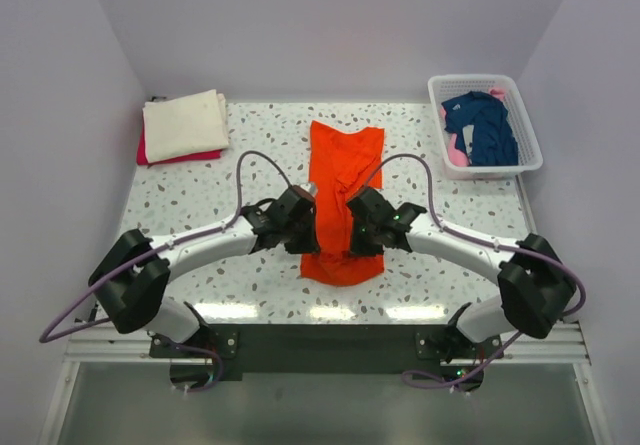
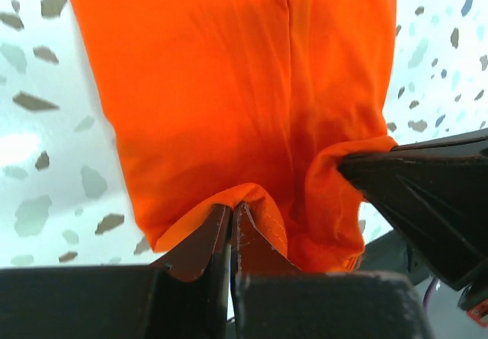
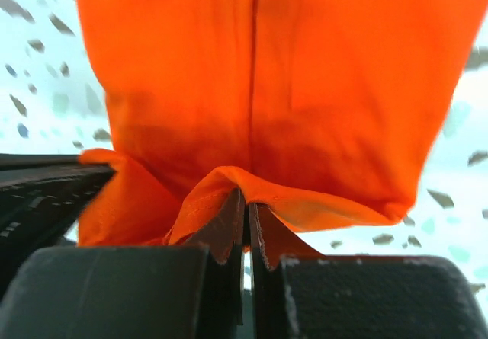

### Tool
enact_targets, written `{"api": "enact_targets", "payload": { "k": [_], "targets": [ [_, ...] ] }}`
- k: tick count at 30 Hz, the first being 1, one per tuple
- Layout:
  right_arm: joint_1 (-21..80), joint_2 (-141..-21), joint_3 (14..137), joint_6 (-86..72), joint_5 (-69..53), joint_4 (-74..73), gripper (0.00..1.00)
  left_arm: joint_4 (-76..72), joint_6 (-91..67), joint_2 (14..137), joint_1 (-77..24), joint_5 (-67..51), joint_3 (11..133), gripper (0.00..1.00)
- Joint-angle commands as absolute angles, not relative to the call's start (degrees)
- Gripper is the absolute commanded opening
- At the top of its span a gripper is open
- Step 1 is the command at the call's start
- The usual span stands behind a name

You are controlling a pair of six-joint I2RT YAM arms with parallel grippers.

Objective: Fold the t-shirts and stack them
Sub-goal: Fold the tshirt

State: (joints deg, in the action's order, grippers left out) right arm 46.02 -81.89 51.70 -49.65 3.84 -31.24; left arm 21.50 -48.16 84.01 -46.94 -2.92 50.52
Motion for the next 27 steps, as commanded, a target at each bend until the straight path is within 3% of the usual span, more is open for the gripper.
{"api": "enact_targets", "payload": {
  "k": [1, 14, 27],
  "targets": [
    [44.7, -84.5, 56.7, -48.0, 9.5, -29.2, 0.00, 18.0, -45.4, 86.9, -45.4, -0.9, 55.2, 0.00],
    [32.5, -91.9, 63.0, -43.4, 7.2, -26.6, 0.00, 16.6, -43.2, 97.1, -40.1, -0.8, 66.4, 0.00],
    [28.0, -100.5, 70.9, -41.4, 2.6, -25.2, 0.00, 16.3, -42.8, 105.2, -34.5, -1.2, 72.2, 0.00]
  ]
}}
